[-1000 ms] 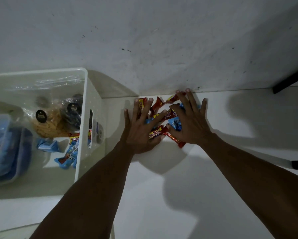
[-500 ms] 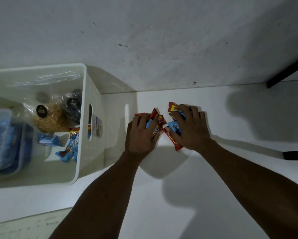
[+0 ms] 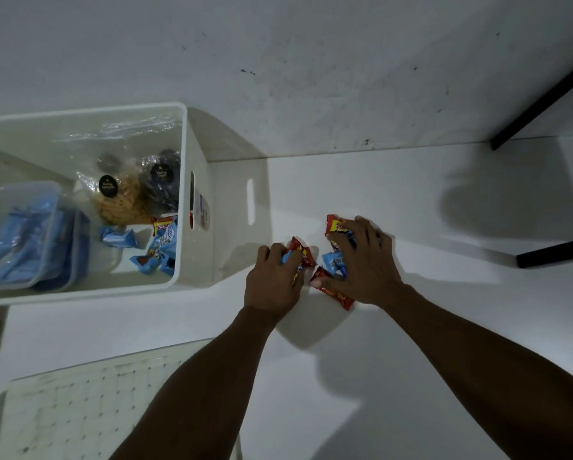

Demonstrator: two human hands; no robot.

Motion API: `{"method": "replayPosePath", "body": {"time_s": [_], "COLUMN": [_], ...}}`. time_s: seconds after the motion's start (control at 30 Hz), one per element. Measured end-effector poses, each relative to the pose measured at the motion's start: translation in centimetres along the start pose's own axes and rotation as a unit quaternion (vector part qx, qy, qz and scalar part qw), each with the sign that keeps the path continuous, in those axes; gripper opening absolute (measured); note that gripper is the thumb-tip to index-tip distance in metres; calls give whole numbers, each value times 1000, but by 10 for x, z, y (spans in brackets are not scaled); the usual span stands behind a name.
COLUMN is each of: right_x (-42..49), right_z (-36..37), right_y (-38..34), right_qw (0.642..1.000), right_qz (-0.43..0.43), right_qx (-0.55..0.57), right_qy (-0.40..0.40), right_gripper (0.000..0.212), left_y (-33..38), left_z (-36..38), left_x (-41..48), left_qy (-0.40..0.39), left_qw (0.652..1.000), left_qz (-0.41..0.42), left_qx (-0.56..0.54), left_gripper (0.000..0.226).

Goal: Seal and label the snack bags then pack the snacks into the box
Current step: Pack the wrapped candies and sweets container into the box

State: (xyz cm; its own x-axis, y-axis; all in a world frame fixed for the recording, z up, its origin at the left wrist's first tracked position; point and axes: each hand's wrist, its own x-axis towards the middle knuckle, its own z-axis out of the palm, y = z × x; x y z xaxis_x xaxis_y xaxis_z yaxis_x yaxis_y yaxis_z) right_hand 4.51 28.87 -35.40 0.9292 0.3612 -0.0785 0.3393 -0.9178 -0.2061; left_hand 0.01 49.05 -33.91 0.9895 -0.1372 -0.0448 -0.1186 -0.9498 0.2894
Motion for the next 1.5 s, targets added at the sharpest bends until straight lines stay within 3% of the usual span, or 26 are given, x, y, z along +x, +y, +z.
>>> {"method": "replayPosePath", "body": {"time_s": [0.2, 0.27, 0.37, 0.43, 0.73, 1.0, 1.17, 1.5], "right_x": [-9, -15, -26, -31, -16, -24, -25, -36], "right_z": [0, 3, 14, 21, 3, -12, -19, -4], "right_y": [8, 3, -5, -10, -16, -26, -38, -54], "right_qw": [998, 999, 998, 998, 993, 990, 989, 985], "right_qz": [-25, -17, -19, -10, 67, 97, 133, 165], "right_qx": [-17, -27, -38, -30, 72, 94, 68, 40], "right_qy": [-63, -39, 39, 62, 61, 42, -2, 14], "right_gripper": [121, 105, 62, 49, 48, 40, 39, 43], "left_y": [0, 2, 2, 1, 2, 7, 8, -12], "left_z": [-4, -5, -5, -6, -9, -28, -48, -47], "left_x": [-12, -12, -13, -14, -14, -24, -31, -58], "left_qy": [-26, -32, -32, -35, -55, -58, -35, -13], "left_qw": [999, 999, 999, 999, 997, 997, 998, 997], "left_qz": [-27, -34, -30, -32, -49, -44, -36, -53], "left_qx": [-1, 3, 6, 4, -10, -37, -42, -55], "left_gripper": [33, 34, 35, 34, 41, 46, 48, 36]}}
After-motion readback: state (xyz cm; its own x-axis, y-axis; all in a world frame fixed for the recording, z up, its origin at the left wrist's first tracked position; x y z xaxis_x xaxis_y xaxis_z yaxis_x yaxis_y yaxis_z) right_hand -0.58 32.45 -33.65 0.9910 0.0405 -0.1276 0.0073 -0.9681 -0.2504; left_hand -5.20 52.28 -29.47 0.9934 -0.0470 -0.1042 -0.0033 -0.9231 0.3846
